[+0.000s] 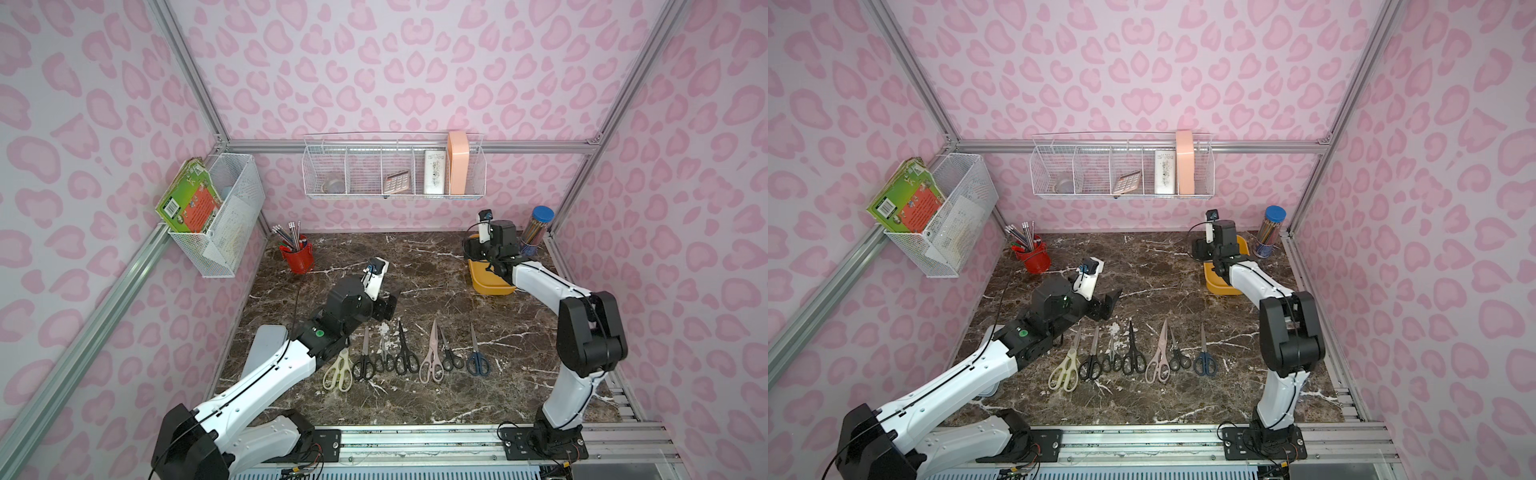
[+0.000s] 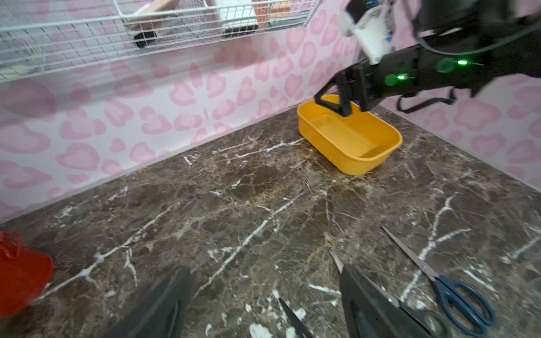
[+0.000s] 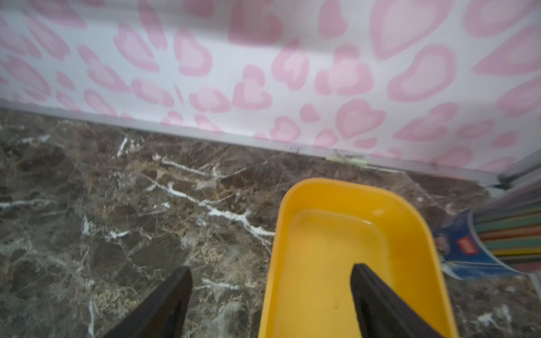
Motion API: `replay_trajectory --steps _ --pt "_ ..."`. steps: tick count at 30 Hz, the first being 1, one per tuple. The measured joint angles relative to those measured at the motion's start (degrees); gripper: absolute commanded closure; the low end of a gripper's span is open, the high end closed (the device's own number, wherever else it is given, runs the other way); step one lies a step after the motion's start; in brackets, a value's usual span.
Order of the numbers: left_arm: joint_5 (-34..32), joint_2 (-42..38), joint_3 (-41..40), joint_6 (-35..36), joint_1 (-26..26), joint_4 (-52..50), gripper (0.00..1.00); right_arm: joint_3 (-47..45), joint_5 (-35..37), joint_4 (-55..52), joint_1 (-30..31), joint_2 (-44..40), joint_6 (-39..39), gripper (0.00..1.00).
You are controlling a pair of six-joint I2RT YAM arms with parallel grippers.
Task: Put the scissors into the storage box
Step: Move the storage box to the center of the board.
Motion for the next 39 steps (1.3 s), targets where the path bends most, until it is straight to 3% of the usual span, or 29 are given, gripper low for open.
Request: replay_trajectory --steps 3,6,9,14,19,24,30,34,39 --pt "1.6 -4.8 -5.7 -2.1 -1.9 0.0 0.15 7.2 0.8 -8.6 -0.2 6.4 0.5 0.25" --pt "1.1 -8.2 -8.9 -3.5 -2.0 -0.5 0.15 13.8 1.2 -15.4 -0.3 12.9 0.9 0.45" --pt "-0.2 -10.6 -9.4 -3.7 -2.1 -2.3 0.15 18.0 0.8 -20.2 0.3 17.9 1.5 0.58" --pt "-3.9 -15.4 -11.7 -3.7 -2.2 -5.8 0.13 16.1 1.5 -23.1 2.6 18.4 2.4 0.85" --pt "-9.9 -21.9 -15.2 -5.2 -2.2 -9.7 0.1 8.8 3.7 -21.1 4.8 13.2 3.1 0.99" --pt "-15.3 -28.3 -17.5 -6.5 -2.1 -15.1 0.08 -7.3 4.5 -17.8 7.6 2.1 7.4 1.0" --pt "-16.5 -36.4 -23.3 -6.4 -2.1 -17.1 0.06 -24.7 7.0 -16.0 10.4 -11.5 13.9 1.0" --pt "-15.6 -40.2 -27.9 -6.4 -2.1 -17.1 0.04 -30.8 9.0 -15.7 10.3 -16.9 17.2 1.0" --pt "-13.1 -42.7 -31.0 -6.4 -2.1 -14.7 0.04 -32.6 9.9 -14.5 10.5 -17.3 18.4 1.0"
